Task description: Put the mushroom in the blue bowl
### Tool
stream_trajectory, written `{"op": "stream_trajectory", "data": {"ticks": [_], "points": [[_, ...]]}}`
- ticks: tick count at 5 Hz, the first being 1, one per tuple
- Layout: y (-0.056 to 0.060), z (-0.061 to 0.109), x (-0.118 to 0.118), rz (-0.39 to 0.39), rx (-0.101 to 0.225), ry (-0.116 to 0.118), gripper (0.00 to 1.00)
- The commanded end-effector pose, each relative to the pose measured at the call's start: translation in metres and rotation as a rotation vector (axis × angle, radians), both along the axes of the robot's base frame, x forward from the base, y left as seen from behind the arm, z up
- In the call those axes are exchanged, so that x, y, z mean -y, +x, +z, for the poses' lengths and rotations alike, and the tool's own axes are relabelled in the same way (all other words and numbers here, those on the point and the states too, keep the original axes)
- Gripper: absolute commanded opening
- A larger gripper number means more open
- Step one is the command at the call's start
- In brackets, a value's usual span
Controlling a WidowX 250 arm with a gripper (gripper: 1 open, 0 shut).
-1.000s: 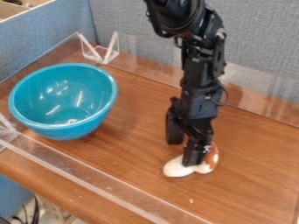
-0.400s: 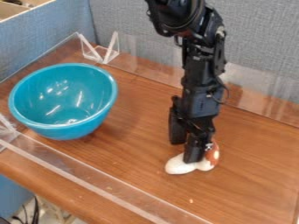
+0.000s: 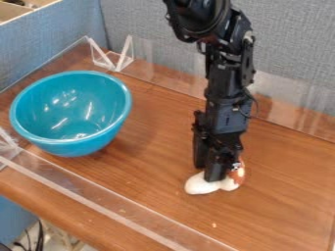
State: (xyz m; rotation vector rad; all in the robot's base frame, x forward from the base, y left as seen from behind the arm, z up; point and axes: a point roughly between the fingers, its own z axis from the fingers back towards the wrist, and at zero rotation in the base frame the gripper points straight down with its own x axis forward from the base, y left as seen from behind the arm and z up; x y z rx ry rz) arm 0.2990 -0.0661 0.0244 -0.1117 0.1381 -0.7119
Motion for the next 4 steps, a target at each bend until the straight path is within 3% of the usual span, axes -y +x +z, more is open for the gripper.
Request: {"op": "stream_trajectory", "data": {"ticks": [1,4], "points": [[0.003,0.017,-0.015,0.046,0.039,-0.012,0.0],[0.0,0.04,-0.025,0.07,0.066,-0.025,0.0]]}}
